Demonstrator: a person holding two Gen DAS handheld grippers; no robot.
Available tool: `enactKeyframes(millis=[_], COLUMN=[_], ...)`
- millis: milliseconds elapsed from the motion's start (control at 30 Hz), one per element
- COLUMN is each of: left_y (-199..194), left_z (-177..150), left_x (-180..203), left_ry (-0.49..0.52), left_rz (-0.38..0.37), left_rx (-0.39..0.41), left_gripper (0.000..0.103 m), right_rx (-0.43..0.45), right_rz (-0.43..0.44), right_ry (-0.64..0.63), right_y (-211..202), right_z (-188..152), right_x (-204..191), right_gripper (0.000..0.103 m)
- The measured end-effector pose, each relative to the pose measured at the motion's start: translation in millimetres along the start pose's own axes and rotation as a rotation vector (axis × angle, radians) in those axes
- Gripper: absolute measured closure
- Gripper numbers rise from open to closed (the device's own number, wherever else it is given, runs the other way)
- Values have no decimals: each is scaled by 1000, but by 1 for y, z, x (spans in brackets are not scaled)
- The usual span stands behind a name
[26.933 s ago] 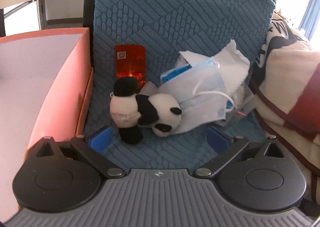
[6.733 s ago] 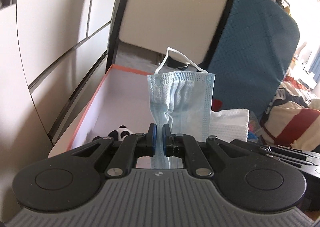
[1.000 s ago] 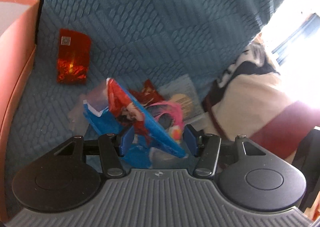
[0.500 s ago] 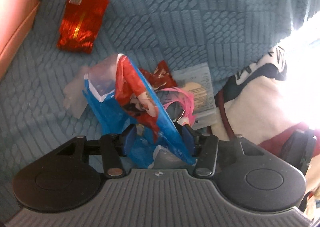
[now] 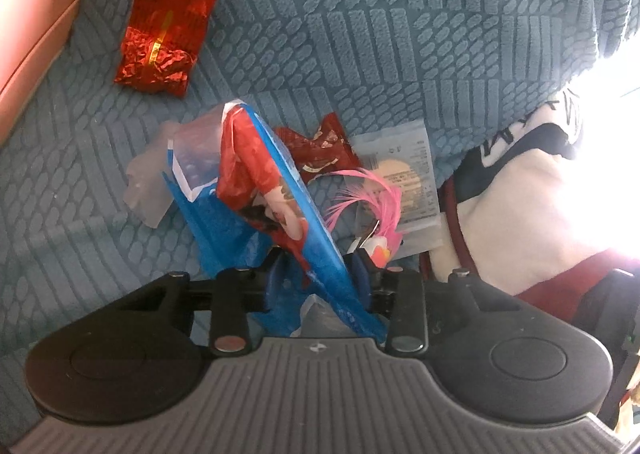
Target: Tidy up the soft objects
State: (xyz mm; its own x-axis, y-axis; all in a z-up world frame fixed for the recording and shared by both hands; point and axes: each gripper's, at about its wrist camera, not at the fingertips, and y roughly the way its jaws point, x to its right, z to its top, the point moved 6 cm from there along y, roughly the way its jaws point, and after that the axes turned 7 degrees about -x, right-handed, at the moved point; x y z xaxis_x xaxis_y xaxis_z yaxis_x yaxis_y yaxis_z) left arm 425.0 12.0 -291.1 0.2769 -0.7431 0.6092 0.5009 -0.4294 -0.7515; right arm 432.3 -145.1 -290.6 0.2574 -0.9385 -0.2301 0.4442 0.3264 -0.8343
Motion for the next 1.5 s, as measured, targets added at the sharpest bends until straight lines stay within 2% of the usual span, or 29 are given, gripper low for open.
enactKeyframes(millis=[133, 233, 433, 700, 800, 1000, 1133, 1200, 1400, 1500], left_y=[1, -2, -18, -52, -63, -79, -99, -111, -128, -132], left_z=[-1, -1, -1, -7, -12, -26, -37, -43, -55, -65], left_x=[1, -2, -10, 0, 5, 8, 5, -2, -3, 3], left_ry=[46, 61, 89, 176, 210, 269, 305, 334, 336, 342], left_rz=[6, 0, 31, 27, 3, 35, 31, 74, 87, 80], left_rx=[-11, -15, 20, 61, 70, 71, 69, 82, 84, 87], left_gripper=[74, 82, 90, 91, 91, 91, 91, 91, 91, 91], right_rx=[2, 5, 14, 34, 43, 51, 92, 101, 135, 163], right_rz=[-42, -30, -32, -10, -3, 8, -25, -14, 16, 0], right_ry=[-50, -51, -73, -83, -80, -93, -131, -132, -113, -110], right_y=[2, 2, -3, -19, -27, -43, -64, -74, -102, -116], right_z=[1, 2, -2, -13, -19, -36, -52, -63, -87, -98], right_x=[-3, -5, -10, -16, -17, -25, -35, -38, -37, -38], right_gripper=[72, 72, 72, 72, 72, 72, 72, 72, 72, 72])
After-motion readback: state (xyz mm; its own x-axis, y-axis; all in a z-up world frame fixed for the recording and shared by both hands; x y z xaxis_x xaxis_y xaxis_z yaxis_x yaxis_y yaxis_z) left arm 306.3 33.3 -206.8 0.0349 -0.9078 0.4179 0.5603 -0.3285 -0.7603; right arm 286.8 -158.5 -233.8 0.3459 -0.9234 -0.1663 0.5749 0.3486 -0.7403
